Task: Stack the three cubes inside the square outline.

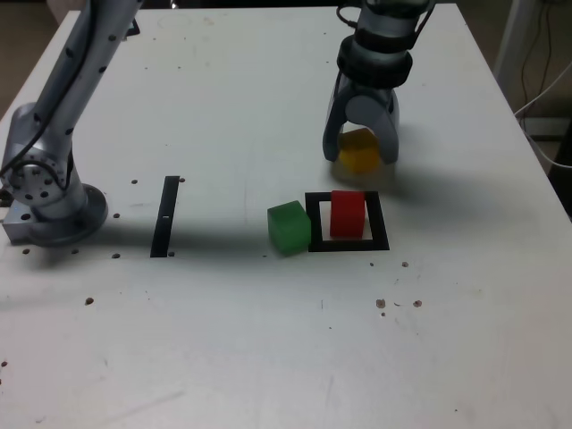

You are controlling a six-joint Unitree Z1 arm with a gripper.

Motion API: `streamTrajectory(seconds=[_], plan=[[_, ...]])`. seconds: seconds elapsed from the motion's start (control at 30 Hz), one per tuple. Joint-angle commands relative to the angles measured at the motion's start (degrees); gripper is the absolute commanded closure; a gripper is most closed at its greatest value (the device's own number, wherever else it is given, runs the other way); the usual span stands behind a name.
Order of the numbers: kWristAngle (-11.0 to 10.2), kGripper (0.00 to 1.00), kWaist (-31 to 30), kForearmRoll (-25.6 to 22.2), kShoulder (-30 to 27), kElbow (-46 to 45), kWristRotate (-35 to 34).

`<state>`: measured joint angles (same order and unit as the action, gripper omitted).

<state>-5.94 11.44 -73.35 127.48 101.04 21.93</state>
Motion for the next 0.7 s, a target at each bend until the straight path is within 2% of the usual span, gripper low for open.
streamTrajectory(seconds=[0.0,0.37,0.67], plan=[[0.06,0.74,-0.69,-1.03,-0.66,1.13,0.09],[0.61,0.74,-5.07,-6.47,-9.31,2.21,-0.08],[0.07,0.74,-12.8,-6.53,-15.86,-3.25,-0.35]])
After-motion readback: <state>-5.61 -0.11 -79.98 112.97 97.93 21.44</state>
